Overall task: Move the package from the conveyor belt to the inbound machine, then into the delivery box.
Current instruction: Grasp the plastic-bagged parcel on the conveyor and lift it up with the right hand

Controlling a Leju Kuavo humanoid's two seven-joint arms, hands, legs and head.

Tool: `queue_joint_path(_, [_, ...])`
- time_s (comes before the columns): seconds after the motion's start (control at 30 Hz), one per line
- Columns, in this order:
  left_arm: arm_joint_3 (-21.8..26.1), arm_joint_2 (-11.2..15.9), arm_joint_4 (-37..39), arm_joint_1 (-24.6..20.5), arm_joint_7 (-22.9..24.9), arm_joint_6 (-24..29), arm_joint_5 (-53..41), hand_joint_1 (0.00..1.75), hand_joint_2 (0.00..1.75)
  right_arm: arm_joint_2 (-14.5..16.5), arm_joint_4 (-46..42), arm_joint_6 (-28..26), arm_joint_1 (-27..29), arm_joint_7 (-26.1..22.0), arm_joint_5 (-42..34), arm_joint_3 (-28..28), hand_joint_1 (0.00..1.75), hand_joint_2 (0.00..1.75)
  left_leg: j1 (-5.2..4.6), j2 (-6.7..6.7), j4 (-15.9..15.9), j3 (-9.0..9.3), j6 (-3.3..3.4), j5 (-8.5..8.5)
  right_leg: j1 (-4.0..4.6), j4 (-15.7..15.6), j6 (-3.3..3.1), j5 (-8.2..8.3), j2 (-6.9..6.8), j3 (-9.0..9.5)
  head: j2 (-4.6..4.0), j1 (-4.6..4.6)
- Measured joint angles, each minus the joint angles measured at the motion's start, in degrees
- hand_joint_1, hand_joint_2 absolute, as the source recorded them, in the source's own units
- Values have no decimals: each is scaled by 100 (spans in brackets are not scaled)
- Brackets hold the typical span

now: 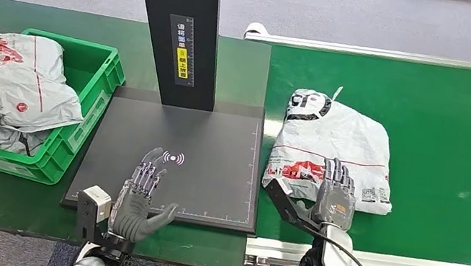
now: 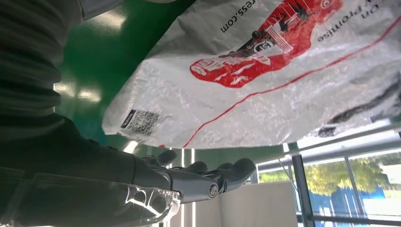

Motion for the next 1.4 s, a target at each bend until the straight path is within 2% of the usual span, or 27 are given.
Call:
queue_joint_path(0.2, [-24,0,128,-121,-16,-2,37,0,175,-65,1160,73,-605,29,-42,-92,0,175,0,-1,0,-4,0,-1,0,0,0,-1,0,-5,0,0])
queue_joint_path(0.47, [-29,0,253,-283,-47,-7,71,0,175,-173,2262,596,-1088,491,107,-151,0,175,0,-1,0,-5,0,-1,0,0,0,0,0,-6,0,-1])
queue_joint_path(0.73, [-70,0,354,-402,-63,-19,110,0,175,-209,2781,1143,-1448,841,-36,-307,0,175,0,0,1,13,1,-1,0,-2,1,-2,-1,11,0,-1])
queue_joint_path(0.93, [-102,0,432,-443,-69,-19,124,0,175,-250,3004,1221,-1592,956,-24,-404,0,175,-4,0,1,44,3,-2,-7,-3,2,-2,-1,45,0,0])
queue_joint_path(0.97, [-105,0,437,-443,-70,-19,124,0,175,-250,3018,1221,-1599,956,-22,-411,37,175,-4,0,1,46,3,-2,-7,-4,2,-2,-1,47,0,1])
queue_joint_path(1.07, [-110,0,443,-445,-72,-19,124,0,175,-252,3052,1220,-1613,963,-13,-422,168,175,-4,0,1,52,2,-2,-7,-4,2,-1,-1,52,1,-1])
queue_joint_path(1.1, [-110,0,444,-446,-73,-19,124,0,175,-254,3062,1211,-1614,978,0,-422,175,175,-4,0,1,53,2,-2,-6,-4,2,-1,-1,54,1,-1])
queue_joint_path(1.4, [-111,0,444,-447,-79,-10,142,0,175,-334,3130,702,-1606,933,113,-438,175,175,-4,-1,1,44,2,-2,-6,-3,4,0,-1,46,1,-1])
